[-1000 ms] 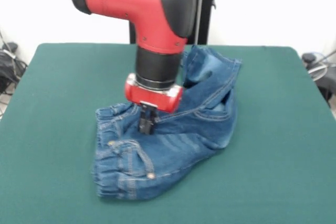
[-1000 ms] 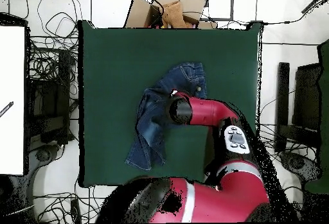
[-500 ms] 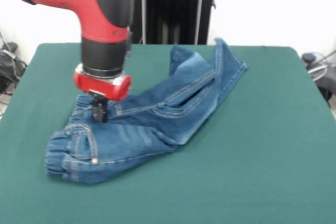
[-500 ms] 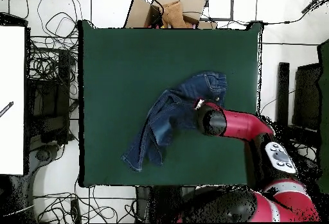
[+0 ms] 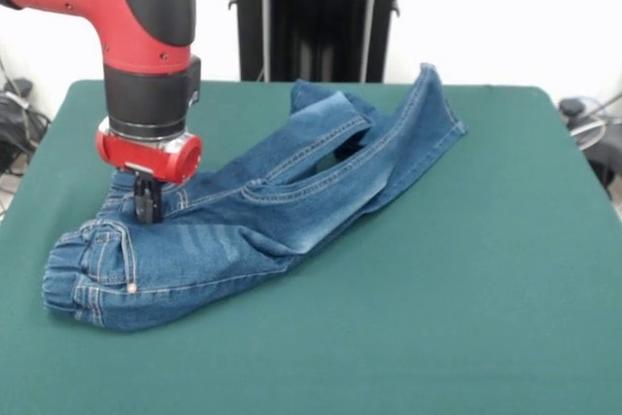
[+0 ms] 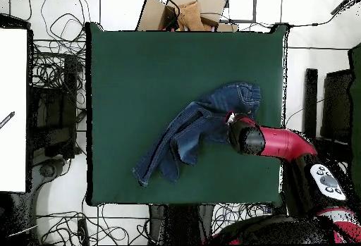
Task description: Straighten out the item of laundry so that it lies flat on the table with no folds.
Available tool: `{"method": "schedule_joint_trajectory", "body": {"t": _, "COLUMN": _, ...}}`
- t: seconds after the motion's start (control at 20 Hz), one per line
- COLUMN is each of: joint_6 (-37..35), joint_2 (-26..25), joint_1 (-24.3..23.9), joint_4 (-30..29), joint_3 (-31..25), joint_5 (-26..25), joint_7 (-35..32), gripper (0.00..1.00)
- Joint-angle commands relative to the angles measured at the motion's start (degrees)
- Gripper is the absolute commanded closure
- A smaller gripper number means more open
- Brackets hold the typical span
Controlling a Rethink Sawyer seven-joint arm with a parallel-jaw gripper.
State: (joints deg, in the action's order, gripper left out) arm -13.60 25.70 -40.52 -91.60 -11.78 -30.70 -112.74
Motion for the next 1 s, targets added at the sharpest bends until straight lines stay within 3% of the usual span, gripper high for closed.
{"method": "schedule_joint_trajectory", "body": {"t": 0.05, "joint_6": -3.9, "joint_2": -0.7, "joint_1": -1.5, "joint_4": -2.3, "joint_3": -5.5, "joint_5": -6.7, "joint_7": 11.2, "gripper": 1.00}}
{"method": "schedule_joint_trajectory", "body": {"t": 0.6, "joint_6": -4.3, "joint_2": -0.1, "joint_1": -2.6, "joint_4": -3.0, "joint_3": -6.5, "joint_5": -10.0, "joint_7": 9.6, "gripper": 1.00}}
{"method": "schedule_joint_trajectory", "body": {"t": 1.0, "joint_6": -7.3, "joint_2": 1.3, "joint_1": -6.8, "joint_4": -3.7, "joint_3": -9.2, "joint_5": -11.1, "joint_7": 14.4, "gripper": 1.00}}
